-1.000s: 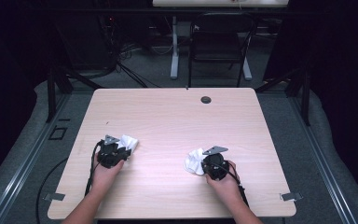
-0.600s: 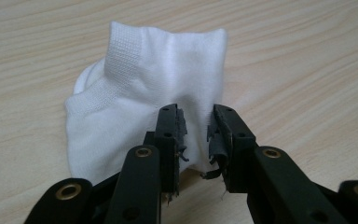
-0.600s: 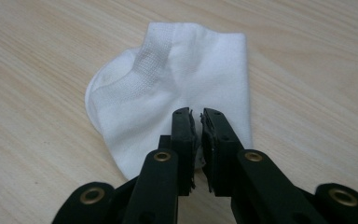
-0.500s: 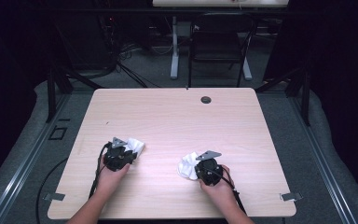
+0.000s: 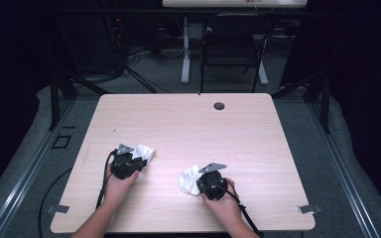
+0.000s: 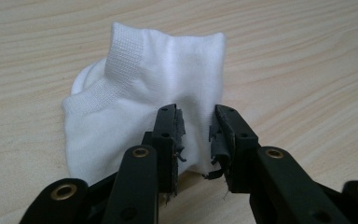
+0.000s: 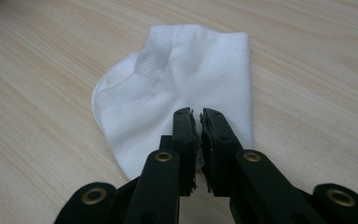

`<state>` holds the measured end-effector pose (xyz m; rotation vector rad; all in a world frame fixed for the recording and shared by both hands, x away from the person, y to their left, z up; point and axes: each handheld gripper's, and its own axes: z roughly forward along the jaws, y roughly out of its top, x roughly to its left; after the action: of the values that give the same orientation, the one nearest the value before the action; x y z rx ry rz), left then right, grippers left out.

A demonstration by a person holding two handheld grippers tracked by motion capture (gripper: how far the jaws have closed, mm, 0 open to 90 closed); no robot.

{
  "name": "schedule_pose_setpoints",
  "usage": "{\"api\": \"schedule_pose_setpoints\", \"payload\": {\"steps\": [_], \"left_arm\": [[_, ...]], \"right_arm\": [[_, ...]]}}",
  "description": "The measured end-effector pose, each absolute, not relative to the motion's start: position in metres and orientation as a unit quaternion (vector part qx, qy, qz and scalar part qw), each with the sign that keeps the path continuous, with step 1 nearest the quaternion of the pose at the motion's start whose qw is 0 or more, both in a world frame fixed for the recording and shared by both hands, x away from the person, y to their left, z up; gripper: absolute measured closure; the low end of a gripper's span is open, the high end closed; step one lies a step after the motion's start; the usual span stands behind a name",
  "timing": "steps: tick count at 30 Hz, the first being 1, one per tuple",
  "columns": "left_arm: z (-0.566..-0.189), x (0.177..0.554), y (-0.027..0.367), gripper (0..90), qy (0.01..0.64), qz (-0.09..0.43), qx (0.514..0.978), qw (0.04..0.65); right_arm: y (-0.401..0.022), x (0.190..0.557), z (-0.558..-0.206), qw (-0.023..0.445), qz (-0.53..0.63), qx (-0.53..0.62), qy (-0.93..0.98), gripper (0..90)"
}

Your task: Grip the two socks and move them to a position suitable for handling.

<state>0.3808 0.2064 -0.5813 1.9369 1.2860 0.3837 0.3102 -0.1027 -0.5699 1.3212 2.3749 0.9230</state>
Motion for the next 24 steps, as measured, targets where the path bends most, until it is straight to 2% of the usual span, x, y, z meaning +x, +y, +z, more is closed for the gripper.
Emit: {"api": "schedule_pose_setpoints", "payload": {"steps": [19, 24], "left_arm": [[-0.581, 0.377, 0.19, 70.4, 0.486, 0.142, 0.77, 0.387], [-0.581, 0.377, 0.187, 65.8, 0.481, 0.14, 0.771, 0.393]], "right_arm": [[-0.081, 0.289, -0.572, 0.145, 0.328, 0.417, 0.835, 84.6], [-0.081, 0.288, -0.572, 0.143, 0.329, 0.419, 0.835, 84.4]]}}
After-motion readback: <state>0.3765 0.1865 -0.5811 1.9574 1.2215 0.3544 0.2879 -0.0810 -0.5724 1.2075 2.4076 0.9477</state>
